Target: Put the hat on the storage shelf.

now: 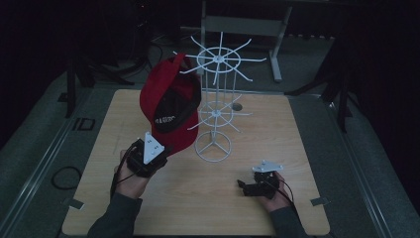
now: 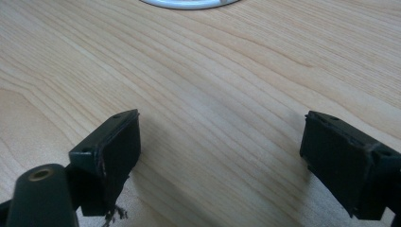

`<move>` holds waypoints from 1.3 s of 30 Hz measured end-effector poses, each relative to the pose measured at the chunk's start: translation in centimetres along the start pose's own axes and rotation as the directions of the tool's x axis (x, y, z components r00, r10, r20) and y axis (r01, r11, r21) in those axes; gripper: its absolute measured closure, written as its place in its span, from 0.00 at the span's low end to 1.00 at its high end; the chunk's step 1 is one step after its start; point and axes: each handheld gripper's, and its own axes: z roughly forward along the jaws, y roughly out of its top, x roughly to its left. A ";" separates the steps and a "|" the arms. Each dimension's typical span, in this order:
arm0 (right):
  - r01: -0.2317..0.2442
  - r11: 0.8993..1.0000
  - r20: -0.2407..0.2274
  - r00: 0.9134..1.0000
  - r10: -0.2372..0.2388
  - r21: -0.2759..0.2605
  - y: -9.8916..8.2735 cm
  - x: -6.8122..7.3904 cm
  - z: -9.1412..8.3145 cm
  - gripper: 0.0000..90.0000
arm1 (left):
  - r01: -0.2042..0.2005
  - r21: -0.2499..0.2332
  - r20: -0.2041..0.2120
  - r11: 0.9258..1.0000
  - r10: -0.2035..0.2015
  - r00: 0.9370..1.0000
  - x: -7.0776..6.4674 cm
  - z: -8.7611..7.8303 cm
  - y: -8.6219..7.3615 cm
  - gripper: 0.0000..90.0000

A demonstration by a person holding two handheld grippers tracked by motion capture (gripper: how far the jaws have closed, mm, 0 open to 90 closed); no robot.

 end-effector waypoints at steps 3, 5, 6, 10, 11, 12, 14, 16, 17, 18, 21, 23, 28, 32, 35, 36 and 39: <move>0.000 1.000 0.000 1.000 0.000 0.000 0.0 0.0 0.0 0.14 | 0.004 0.002 0.011 1.000 -0.004 1.000 -0.2 0.1 -0.2 0.73; 0.000 1.000 0.000 1.000 0.000 0.000 0.0 0.0 0.0 0.14 | 0.013 0.004 0.016 1.000 -0.013 1.000 -0.2 0.2 -0.3 0.70; 0.000 1.000 0.000 1.000 0.000 0.000 0.0 0.0 0.0 0.14 | 0.013 0.004 0.016 1.000 -0.013 1.000 -0.2 0.2 -0.3 0.69; -0.001 1.000 0.000 1.000 0.001 0.001 0.0 0.0 0.0 0.14 | 0.047 0.009 0.027 0.999 -0.047 0.999 0.0 0.4 -0.8 0.63; 0.000 1.000 0.000 1.000 0.000 0.001 0.0 0.0 0.0 0.14 | 0.051 0.009 0.031 0.999 -0.052 0.998 0.0 0.4 -0.9 0.63; 0.002 1.000 0.000 1.000 -0.002 0.000 0.0 0.0 0.0 0.14 | 0.063 0.003 0.034 0.998 -0.064 0.997 0.0 0.4 -1.0 0.62; 0.003 1.000 0.000 1.000 -0.003 0.001 0.0 0.0 0.0 0.14 | 0.081 -0.003 0.042 0.997 -0.081 0.996 0.2 0.3 -1.2 0.61; 0.002 1.000 0.000 1.000 -0.002 0.001 0.0 0.0 0.0 0.14 | 0.093 -0.006 0.042 0.996 -0.093 0.995 0.3 0.1 -1.4 0.58; 0.001 1.000 -0.001 1.000 -0.001 0.001 0.0 0.0 0.0 0.14 | 0.100 -0.008 0.042 0.995 -0.100 0.994 0.4 0.0 -1.4 0.57; 0.001 1.000 -0.001 1.000 -0.001 0.001 0.0 0.0 0.0 0.14 | 0.103 -0.010 0.042 0.995 -0.103 0.994 0.5 -0.1 -1.5 0.57; 0.001 1.000 -0.001 1.000 -0.001 0.000 0.0 0.0 0.0 0.14 | 0.121 -0.016 0.046 0.993 -0.120 0.992 0.7 -0.3 -1.7 0.55; 0.000 1.000 -0.001 1.000 0.000 0.000 0.0 0.0 0.0 0.14 | 0.137 -0.015 0.048 0.990 -0.136 0.989 0.9 -0.5 -1.9 0.52; 0.002 1.000 0.000 1.000 -0.002 0.001 0.0 0.0 0.0 0.14 | 0.201 -0.032 0.066 0.979 -0.198 0.978 1.5 -0.6 -2.5 0.49; 0.003 1.000 0.000 1.000 -0.003 0.001 0.0 0.0 0.0 0.14 | 0.255 -0.054 0.081 0.965 -0.250 0.965 1.9 -0.7 -3.3 0.48; 0.001 1.000 0.000 1.000 -0.001 0.000 0.0 0.0 0.0 0.14 | 0.264 -0.048 0.092 0.963 -0.259 0.961 2.2 -0.7 -3.6 0.47; 0.002 1.000 0.000 1.000 -0.002 0.000 0.0 0.0 0.0 0.14 | 0.273 -0.051 0.096 0.961 -0.267 0.959 2.3 -0.7 -3.7 0.47; 0.002 1.000 0.000 1.000 -0.002 0.000 0.0 0.0 0.0 0.14 | 0.286 -0.056 0.110 0.957 -0.278 0.954 2.5 -0.7 -4.0 0.46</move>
